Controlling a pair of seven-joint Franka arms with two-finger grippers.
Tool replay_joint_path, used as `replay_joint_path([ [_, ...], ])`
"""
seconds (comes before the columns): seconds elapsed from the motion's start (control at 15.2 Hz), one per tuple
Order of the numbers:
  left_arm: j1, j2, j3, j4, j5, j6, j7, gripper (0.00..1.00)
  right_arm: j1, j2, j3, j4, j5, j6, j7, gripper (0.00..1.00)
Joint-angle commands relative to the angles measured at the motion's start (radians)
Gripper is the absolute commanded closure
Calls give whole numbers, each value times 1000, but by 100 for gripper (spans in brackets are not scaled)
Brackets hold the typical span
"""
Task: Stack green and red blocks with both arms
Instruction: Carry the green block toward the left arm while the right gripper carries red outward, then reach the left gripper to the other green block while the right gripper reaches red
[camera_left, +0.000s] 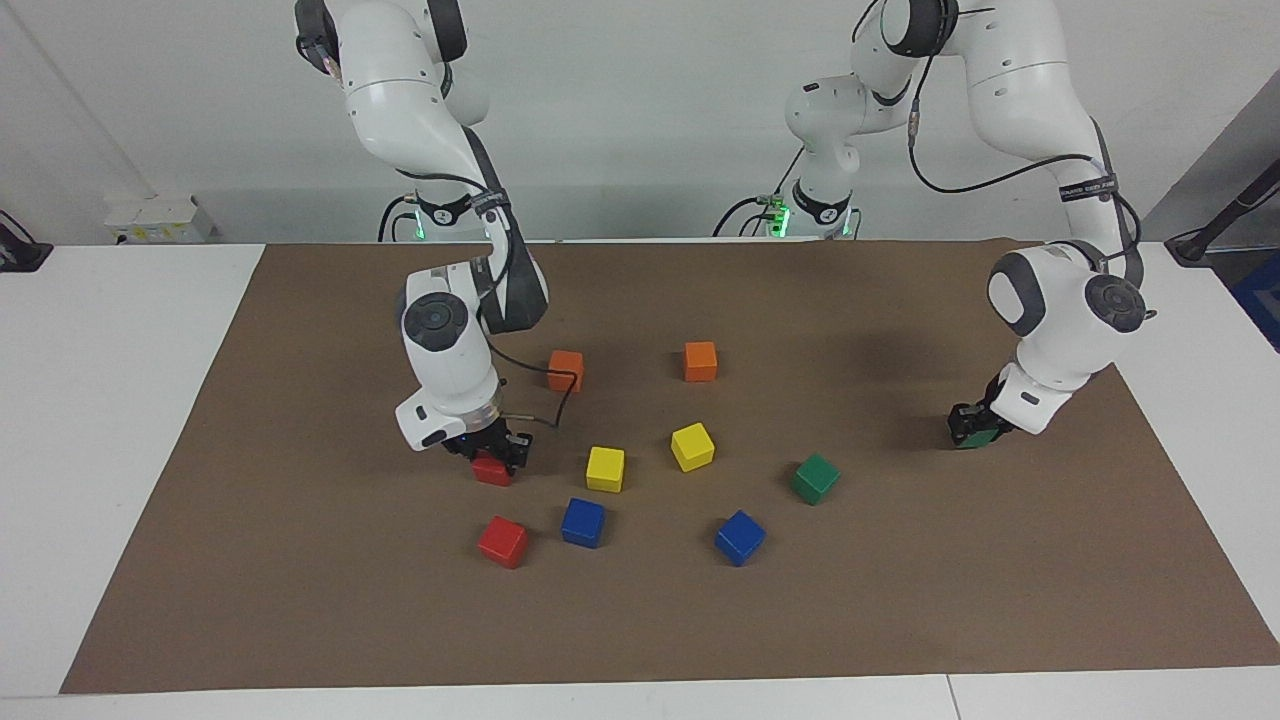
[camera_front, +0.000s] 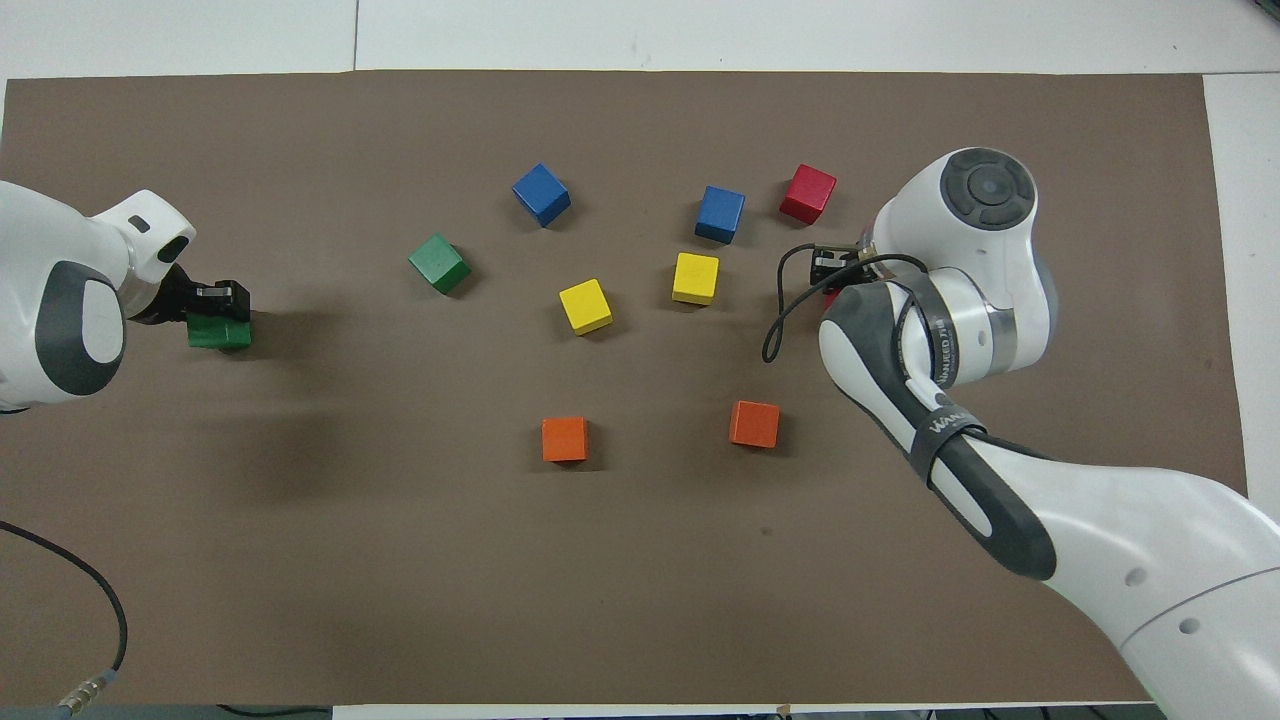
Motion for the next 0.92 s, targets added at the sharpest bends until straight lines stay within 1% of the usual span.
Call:
replay_joint_path([
  [0.0,5,-24,-6,-5,15,5,-1,0,-113,-124,11,-101,-4,-34,-203,100],
  [0.07,-3,-25,-6,38,15,-32,-3,0,-154,-136,11,-131,-4,-13,-272,100],
  [0.13,-16,-15,-9,120,4,-131,-32,0,-194,-142,12,-159,-3,29,-340,100],
  [0.2,-65,7,-9,235,-3,-234,-164,0,-231,-152,12,-196,-3,81,-412,100],
  [0.26,-126,48,-9,324,-6,-285,-351,0,-252,-158,12,-233,-3,128,-448,100],
  [0.33,-168,65,-9,368,-9,-299,-486,0,-265,-158,12,-247,-1,156,-451,100],
  [0.4,-208,77,-9,380,-9,-305,-580,0,-282,-153,12,-248,-1,165,-457,100],
  [0.46,-263,114,-4,402,-9,-292,-655,0,-300,-144,12,-248,-1,173,-468,100],
  [0.59,-302,212,-4,530,-6,-304,-784,0,-328,-129,12,-254,0,201,-524,100],
  [0.79,-314,220,-6,516,-3,-269,-910,0,-334,-127,12,-254,16,205,-520,100],
  [0.86,-326,220,-6,514,-2,-250,-959,0,-334,-127,12,-256,16,205,-513,53],
])
